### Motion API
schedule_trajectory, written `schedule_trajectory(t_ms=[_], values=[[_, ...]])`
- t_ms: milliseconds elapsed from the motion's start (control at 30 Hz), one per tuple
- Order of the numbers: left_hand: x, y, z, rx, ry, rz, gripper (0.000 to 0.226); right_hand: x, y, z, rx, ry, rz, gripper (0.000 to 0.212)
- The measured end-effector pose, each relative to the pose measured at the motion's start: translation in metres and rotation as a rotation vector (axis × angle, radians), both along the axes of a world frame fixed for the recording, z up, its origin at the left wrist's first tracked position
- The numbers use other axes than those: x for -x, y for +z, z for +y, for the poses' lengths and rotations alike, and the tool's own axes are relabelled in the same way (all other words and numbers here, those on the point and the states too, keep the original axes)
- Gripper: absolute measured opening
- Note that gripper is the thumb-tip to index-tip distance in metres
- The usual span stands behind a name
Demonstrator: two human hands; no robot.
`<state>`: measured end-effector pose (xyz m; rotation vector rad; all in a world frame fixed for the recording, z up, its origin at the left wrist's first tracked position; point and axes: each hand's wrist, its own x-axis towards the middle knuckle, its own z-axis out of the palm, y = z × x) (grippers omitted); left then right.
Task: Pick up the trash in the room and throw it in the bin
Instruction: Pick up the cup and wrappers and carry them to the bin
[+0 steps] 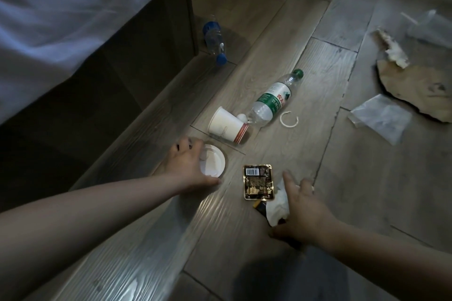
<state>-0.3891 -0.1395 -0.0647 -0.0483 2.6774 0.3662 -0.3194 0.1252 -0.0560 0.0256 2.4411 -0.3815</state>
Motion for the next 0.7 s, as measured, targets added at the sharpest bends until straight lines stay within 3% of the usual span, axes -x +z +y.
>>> schedule_trajectory(t_ms=[167, 467, 700], values=[[0.001, 0.003, -0.007, -0.051, -0.005, -0.004, 0.100, -0.001, -0.002, 0.004, 0.068, 0.126, 0.167, 0.135], [-0.003, 0.014, -0.019, -0.154, -0.104, 0.053, 0.096, 0.012, 0.000, -0.009, 0.033, 0.388, 0.163, 0.117], [-0.005, 0.014, -0.019, -0.162, -0.093, 0.026, 0.097, 0.026, -0.004, -0.012, 0.018, 0.344, 0.150, 0.124]])
